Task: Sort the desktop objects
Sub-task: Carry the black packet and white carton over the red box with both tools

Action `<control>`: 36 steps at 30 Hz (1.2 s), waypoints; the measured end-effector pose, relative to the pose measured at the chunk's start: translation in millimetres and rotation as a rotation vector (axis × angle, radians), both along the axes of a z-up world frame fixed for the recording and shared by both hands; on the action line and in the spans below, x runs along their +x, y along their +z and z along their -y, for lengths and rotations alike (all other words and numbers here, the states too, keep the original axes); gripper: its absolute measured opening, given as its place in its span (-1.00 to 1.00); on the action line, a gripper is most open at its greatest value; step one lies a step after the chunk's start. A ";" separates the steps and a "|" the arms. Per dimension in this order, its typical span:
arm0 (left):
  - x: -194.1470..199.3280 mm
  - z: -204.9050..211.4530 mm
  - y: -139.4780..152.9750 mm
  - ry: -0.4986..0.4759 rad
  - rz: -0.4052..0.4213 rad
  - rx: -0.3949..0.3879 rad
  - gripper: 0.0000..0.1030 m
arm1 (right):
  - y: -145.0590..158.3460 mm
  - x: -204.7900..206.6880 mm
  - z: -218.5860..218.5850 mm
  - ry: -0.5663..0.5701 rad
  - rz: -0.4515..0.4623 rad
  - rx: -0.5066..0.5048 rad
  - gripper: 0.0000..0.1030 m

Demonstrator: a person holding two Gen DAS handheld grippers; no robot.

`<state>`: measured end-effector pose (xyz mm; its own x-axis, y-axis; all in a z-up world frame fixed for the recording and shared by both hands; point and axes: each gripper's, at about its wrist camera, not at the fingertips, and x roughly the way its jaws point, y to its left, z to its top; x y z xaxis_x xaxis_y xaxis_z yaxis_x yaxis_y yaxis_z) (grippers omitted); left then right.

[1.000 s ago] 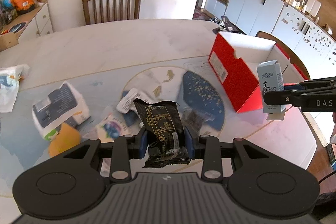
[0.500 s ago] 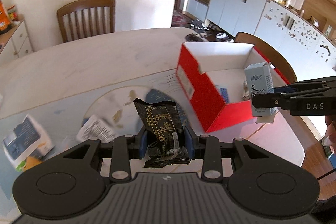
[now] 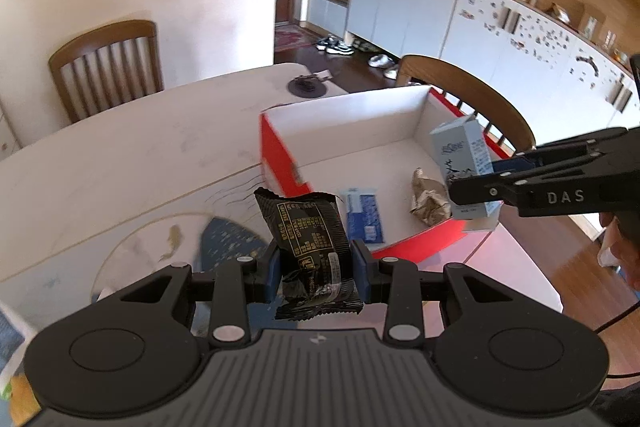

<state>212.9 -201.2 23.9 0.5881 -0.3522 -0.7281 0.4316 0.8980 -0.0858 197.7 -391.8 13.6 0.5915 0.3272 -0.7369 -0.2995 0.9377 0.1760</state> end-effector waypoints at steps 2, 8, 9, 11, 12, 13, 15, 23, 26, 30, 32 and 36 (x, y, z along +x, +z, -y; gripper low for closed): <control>6.2 9.2 -0.9 -0.016 -0.001 0.005 -0.34 | -0.6 5.1 4.5 -0.007 -0.001 -0.006 -0.44; 27.1 34.7 -5.8 -0.060 -0.015 0.015 -0.33 | -7.5 23.1 17.0 -0.022 -0.022 -0.019 -0.44; 30.3 39.2 -7.0 -0.071 -0.017 0.017 -0.34 | -8.8 27.0 18.7 -0.026 -0.024 -0.024 -0.44; 36.7 46.3 -9.9 -0.085 -0.025 0.023 -0.34 | -10.9 34.5 23.3 -0.031 -0.028 -0.031 -0.44; 40.1 50.3 -11.3 -0.091 -0.028 0.028 -0.34 | -11.9 37.9 25.2 -0.034 -0.031 -0.034 -0.44; 43.0 53.4 -12.5 -0.096 -0.029 0.032 -0.33 | -12.6 40.6 28.1 -0.032 -0.034 -0.037 -0.44; 48.3 60.2 -15.5 -0.110 -0.033 0.041 -0.33 | -15.8 46.5 29.9 -0.031 -0.039 -0.047 -0.44; 72.7 90.2 -31.8 -0.162 -0.083 0.080 -0.33 | -33.1 75.4 36.5 -0.034 -0.079 -0.087 -0.44; 82.4 96.6 -38.9 -0.174 -0.114 0.088 -0.33 | -39.0 86.4 39.0 -0.038 -0.093 -0.094 -0.44; 94.2 106.4 -48.0 -0.178 -0.144 0.110 -0.33 | -48.5 101.1 40.8 -0.035 -0.120 -0.111 -0.44; 97.5 110.1 -52.3 -0.181 -0.158 0.116 -0.33 | -53.7 108.0 40.4 -0.032 -0.132 -0.121 -0.44; 102.1 118.2 -59.0 -0.194 -0.172 0.145 -0.33 | -63.3 119.6 39.8 -0.033 -0.158 -0.121 -0.44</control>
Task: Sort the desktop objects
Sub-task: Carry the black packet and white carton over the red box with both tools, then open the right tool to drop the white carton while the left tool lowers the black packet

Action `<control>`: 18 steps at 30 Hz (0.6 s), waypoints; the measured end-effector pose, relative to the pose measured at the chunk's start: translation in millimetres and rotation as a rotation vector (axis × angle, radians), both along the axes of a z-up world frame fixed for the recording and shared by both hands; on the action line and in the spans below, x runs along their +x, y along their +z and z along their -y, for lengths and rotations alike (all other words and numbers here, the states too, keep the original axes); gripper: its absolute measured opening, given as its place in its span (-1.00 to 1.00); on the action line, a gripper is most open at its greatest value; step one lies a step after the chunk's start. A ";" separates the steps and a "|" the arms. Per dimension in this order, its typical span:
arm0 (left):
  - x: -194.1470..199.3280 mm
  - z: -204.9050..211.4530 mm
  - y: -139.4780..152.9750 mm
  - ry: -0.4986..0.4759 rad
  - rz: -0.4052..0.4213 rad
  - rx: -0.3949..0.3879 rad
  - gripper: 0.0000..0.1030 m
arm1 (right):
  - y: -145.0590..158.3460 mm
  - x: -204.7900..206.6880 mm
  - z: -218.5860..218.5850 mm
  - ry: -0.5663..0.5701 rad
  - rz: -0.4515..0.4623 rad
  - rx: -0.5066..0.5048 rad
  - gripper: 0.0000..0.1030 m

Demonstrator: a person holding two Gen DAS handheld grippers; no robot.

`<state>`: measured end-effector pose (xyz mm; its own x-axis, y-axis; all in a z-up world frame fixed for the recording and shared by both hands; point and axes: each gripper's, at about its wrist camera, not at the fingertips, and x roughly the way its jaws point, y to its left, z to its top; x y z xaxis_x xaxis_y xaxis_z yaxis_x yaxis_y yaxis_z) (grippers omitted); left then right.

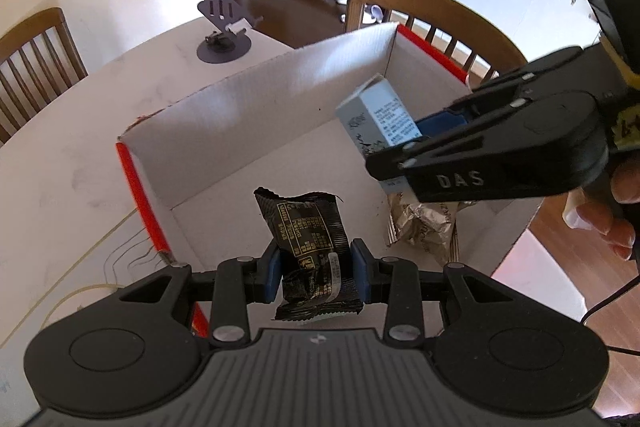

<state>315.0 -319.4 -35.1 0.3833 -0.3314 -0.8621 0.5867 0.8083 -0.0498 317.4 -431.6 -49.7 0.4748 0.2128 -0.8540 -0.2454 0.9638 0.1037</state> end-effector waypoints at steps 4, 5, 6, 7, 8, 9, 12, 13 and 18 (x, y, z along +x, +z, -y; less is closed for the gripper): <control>7.1 6.2 -10.7 0.000 -0.036 0.019 -0.33 | -9.2 13.3 0.4 -0.008 -0.027 0.002 -0.44; 9.6 5.5 -14.0 0.003 -0.048 0.023 -0.33 | -12.5 17.4 0.0 -0.014 -0.037 -0.001 -0.44; 12.1 5.9 -16.8 0.008 -0.059 0.023 -0.33 | -16.1 21.2 0.1 -0.018 -0.050 -0.003 -0.44; 15.2 6.7 -19.7 0.013 -0.073 0.023 -0.33 | -19.8 24.5 0.2 -0.021 -0.064 -0.002 -0.44; 17.8 7.7 -22.4 0.019 -0.085 0.025 -0.33 | -23.7 27.7 0.2 -0.024 -0.078 -0.003 -0.44; 19.5 8.3 -24.2 0.020 -0.092 0.026 -0.34 | -27.4 30.1 0.1 -0.029 -0.086 -0.007 -0.44; 24.8 11.4 -29.2 0.022 -0.116 0.024 -0.34 | -34.5 34.2 0.6 -0.034 -0.110 -0.001 -0.44; 25.6 13.0 -30.3 0.020 -0.120 0.027 -0.34 | -37.2 35.4 0.4 -0.034 -0.119 -0.001 -0.44; 28.7 18.5 -36.7 0.011 -0.139 0.035 -0.33 | -44.4 40.1 0.1 -0.034 -0.149 -0.003 -0.44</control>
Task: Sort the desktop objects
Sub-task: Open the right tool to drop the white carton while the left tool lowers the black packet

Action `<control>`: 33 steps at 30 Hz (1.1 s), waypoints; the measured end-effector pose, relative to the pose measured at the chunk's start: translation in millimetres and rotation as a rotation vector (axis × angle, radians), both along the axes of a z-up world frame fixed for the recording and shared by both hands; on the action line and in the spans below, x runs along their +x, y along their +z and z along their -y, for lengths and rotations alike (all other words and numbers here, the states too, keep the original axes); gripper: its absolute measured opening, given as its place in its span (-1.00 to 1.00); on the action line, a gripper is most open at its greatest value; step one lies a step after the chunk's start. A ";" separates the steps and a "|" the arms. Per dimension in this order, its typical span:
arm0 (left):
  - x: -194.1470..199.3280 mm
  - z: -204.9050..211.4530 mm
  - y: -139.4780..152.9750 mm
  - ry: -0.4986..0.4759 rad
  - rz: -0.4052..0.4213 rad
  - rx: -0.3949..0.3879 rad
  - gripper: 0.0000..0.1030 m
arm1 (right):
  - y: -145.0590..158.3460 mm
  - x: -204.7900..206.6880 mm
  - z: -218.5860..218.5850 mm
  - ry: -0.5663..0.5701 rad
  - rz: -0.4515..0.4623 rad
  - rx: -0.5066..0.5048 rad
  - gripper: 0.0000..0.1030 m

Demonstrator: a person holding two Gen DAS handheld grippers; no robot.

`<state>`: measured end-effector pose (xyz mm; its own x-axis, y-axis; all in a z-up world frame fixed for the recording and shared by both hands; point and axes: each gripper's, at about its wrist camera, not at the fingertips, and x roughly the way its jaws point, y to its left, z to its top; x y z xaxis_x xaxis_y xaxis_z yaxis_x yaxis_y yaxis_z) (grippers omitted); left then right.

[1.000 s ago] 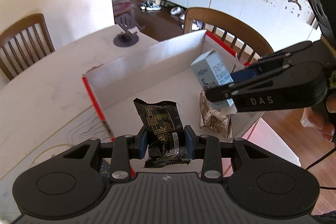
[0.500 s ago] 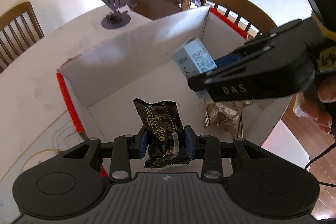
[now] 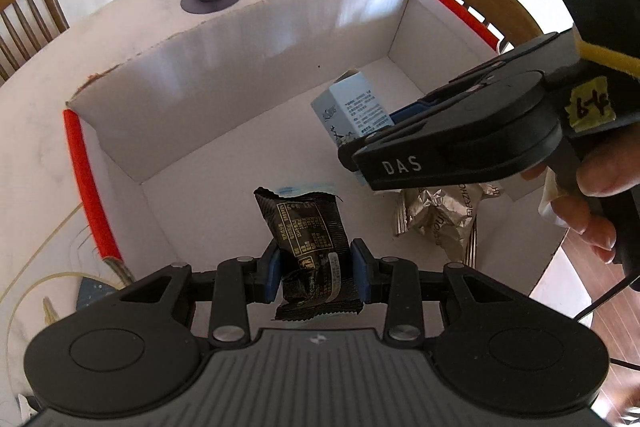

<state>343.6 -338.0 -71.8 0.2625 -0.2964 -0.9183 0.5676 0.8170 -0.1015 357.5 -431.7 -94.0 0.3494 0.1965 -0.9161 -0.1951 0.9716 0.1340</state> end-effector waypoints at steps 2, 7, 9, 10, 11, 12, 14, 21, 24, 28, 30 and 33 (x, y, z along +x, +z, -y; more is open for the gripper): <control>1.8 1.0 -3.4 0.001 -0.010 0.008 -0.33 | -2.2 2.2 0.5 -0.001 -0.009 0.001 -0.44; 4.4 2.5 -9.2 0.001 -0.037 0.011 -0.33 | -9.7 5.7 -0.2 -0.001 -0.034 -0.009 -0.44; 5.3 3.2 -11.0 0.000 -0.049 0.013 -0.33 | -11.9 7.4 -0.4 -0.004 -0.046 -0.005 -0.44; 5.6 3.5 -11.9 -0.001 -0.055 0.013 -0.32 | -13.0 8.0 0.0 -0.007 -0.051 -0.002 -0.43; 5.8 3.7 -12.8 0.000 -0.058 0.015 -0.32 | -14.4 8.6 -0.3 -0.009 -0.057 -0.005 -0.43; 5.8 3.8 -13.7 0.002 -0.058 0.018 -0.32 | -15.7 8.8 -0.6 -0.010 -0.060 -0.007 -0.43; 7.8 2.7 -14.5 -0.002 -0.067 0.018 -0.32 | -18.0 9.3 -2.3 -0.012 -0.064 -0.009 -0.43; 8.6 0.2 -12.4 0.001 -0.081 -0.006 -0.26 | -17.5 12.2 -2.1 -0.021 -0.061 -0.012 -0.37; 7.4 -1.3 -8.0 0.001 -0.072 -0.025 -0.06 | -15.4 11.1 -1.5 -0.024 -0.053 -0.015 -0.30; 6.4 0.9 -0.4 0.001 -0.050 -0.032 0.10 | -11.4 8.0 1.1 -0.026 -0.045 -0.003 -0.28; 1.1 0.4 3.3 0.003 -0.044 -0.035 0.11 | -7.3 3.4 1.5 -0.024 -0.038 0.005 -0.23; -3.5 -2.6 9.2 0.008 -0.035 -0.045 0.11 | -2.6 -0.7 1.9 -0.025 -0.022 0.002 -0.10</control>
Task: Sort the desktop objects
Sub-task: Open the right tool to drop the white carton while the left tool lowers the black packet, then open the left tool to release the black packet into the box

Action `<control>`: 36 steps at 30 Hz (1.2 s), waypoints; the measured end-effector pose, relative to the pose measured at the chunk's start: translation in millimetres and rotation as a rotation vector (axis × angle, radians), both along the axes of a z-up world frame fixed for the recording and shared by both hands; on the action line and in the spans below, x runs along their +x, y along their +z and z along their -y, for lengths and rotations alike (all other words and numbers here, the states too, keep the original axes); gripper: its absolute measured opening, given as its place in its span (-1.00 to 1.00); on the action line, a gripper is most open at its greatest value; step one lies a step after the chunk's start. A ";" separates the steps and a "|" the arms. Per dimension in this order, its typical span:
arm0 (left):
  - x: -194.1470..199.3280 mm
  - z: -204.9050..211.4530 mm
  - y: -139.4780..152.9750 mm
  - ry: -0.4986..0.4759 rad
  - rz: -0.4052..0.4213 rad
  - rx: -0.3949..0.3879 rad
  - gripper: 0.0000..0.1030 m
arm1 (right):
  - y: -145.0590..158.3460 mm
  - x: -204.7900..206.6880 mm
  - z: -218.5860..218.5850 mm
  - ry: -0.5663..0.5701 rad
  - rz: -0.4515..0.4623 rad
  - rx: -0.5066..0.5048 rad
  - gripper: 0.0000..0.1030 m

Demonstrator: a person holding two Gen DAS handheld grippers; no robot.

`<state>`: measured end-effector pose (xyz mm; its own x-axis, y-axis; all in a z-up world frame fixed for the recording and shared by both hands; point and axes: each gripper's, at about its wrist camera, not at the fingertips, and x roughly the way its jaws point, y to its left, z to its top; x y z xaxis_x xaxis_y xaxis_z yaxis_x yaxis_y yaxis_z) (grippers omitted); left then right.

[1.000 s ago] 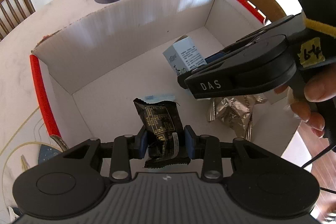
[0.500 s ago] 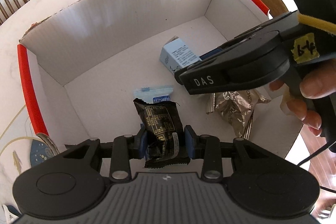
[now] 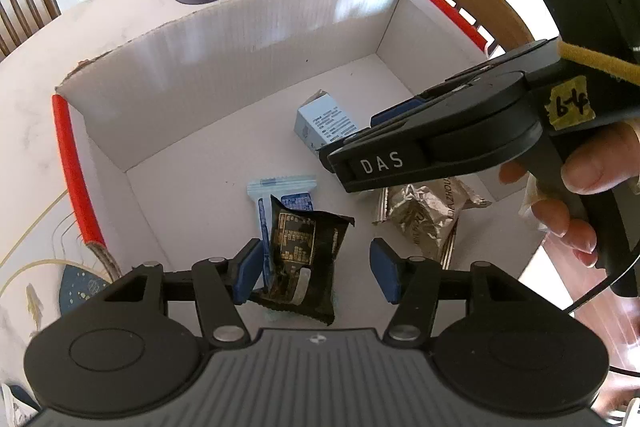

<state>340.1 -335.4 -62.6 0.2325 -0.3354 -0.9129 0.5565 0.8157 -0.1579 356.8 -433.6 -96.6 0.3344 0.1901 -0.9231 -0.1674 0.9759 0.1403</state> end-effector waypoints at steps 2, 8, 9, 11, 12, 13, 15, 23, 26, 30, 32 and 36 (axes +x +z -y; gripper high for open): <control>-2.4 -1.0 2.6 0.004 0.009 -0.004 0.11 | 3.9 -2.2 1.6 0.000 0.005 0.004 -0.09; -13.2 -7.4 14.4 0.016 0.039 -0.021 0.11 | 17.0 -10.5 4.1 0.005 0.031 0.023 -0.05; -14.9 -8.7 16.3 0.019 0.044 -0.024 0.11 | 18.4 -11.8 3.0 0.008 0.036 0.027 -0.04; -19.3 -11.6 20.9 0.027 0.054 -0.030 0.11 | 23.3 -15.7 3.5 0.015 0.043 0.035 -0.03; -22.2 -13.2 23.7 0.031 0.058 -0.034 0.11 | 25.3 -17.5 3.9 0.020 0.047 0.042 -0.03; -24.5 -14.7 26.2 0.035 0.062 -0.039 0.11 | 26.9 -19.0 3.0 0.027 0.049 0.047 -0.03; -29.0 -17.8 30.9 0.044 0.070 -0.049 0.11 | 31.7 -24.1 3.2 0.040 0.059 0.054 -0.02; -48.4 -27.4 44.8 0.056 0.099 -0.083 0.13 | 44.6 -37.2 -2.5 0.064 0.085 0.080 -0.02; -55.9 -30.8 48.9 0.059 0.112 -0.090 0.24 | 48.0 -43.0 -3.4 0.073 0.089 0.082 0.00; -63.7 -35.2 54.6 0.058 0.127 -0.102 0.24 | 52.3 -51.8 -3.5 0.075 0.102 0.084 0.18; -66.8 -37.6 56.9 0.059 0.131 -0.109 0.25 | 54.4 -56.0 -3.9 0.070 0.110 0.081 0.20; -73.8 -44.6 61.4 0.057 0.142 -0.125 0.33 | 60.1 -64.1 -4.1 0.060 0.121 0.083 0.23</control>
